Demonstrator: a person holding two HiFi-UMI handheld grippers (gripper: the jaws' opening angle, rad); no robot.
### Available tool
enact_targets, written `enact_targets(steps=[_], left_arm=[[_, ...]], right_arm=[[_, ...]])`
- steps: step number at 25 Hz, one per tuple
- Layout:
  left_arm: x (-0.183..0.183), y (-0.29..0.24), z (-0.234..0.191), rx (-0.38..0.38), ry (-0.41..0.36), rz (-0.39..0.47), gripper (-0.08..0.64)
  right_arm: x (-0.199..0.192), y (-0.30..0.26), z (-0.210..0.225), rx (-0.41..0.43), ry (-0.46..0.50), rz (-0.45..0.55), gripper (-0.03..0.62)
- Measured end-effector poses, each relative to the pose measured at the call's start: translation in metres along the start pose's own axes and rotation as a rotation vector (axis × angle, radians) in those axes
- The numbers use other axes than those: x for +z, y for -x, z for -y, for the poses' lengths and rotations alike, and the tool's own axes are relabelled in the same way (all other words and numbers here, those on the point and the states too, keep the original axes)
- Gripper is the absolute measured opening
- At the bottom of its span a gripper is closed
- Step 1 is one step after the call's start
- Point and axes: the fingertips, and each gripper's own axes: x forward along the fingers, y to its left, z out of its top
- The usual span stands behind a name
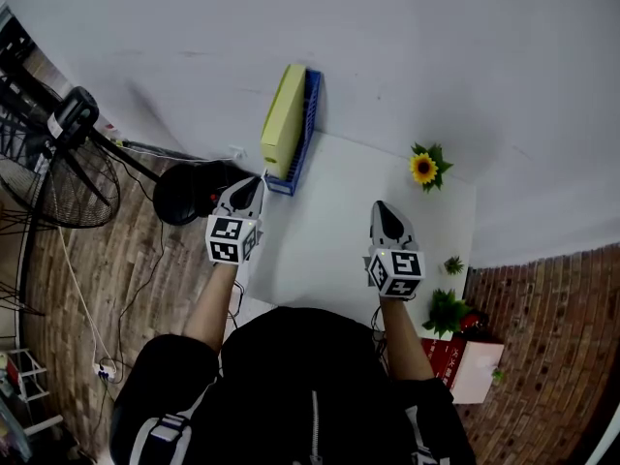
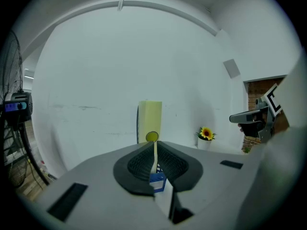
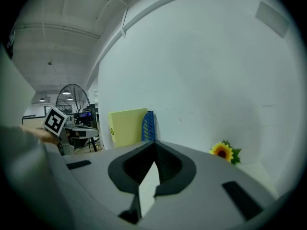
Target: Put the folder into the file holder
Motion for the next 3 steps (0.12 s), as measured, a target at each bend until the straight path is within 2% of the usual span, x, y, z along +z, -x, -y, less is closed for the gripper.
enact_targets(steps=[3], left_arm=[[-0.0053,0.0037,0.0024,0.001,0.005,-0.014,0.039]], right_arm=[[-0.0056,0.0036,-0.0026,0.003,-0.004,-0.012,0.006]])
